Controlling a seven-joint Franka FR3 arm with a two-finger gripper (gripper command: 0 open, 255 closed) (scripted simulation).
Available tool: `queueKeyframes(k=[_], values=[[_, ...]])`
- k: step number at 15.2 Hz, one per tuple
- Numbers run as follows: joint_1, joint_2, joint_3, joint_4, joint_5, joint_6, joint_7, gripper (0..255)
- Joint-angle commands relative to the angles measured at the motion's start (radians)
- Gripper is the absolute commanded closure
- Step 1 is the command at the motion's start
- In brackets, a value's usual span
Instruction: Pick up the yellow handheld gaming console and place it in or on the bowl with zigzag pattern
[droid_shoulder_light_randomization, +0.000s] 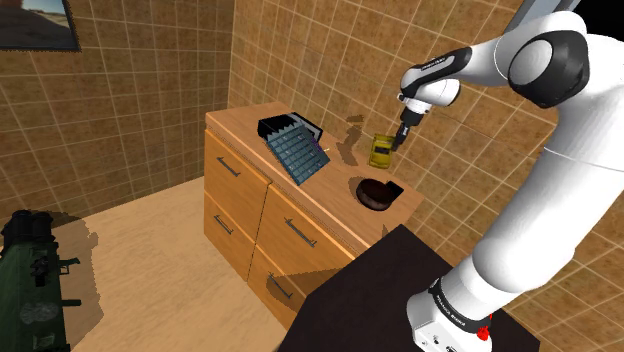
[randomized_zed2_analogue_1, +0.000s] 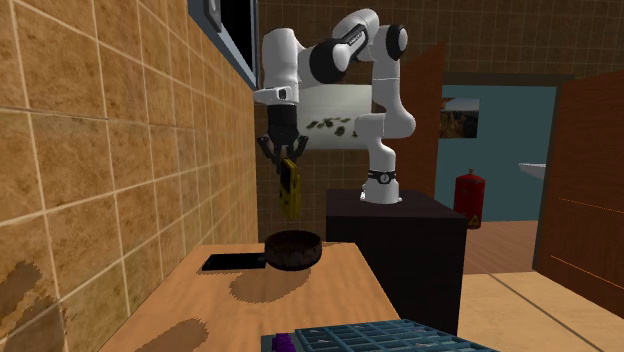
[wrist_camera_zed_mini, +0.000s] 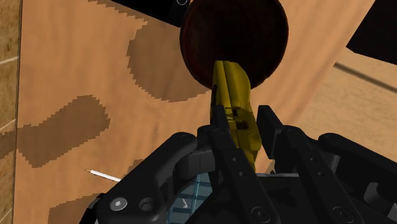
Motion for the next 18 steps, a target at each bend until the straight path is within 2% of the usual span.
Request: queueKeyframes(k=[1, 4, 18], values=[[-0.010, -0.049, -0.018, -0.052, -0.022, 0.006, -0.021, 255], [-0.029, -0.128, -0.049, -0.126, -0.063, 0.011, -0.052, 255], [-0.049, -0.004, -0.025, -0.187, 0.027, 0.177, -0.116, 255]])
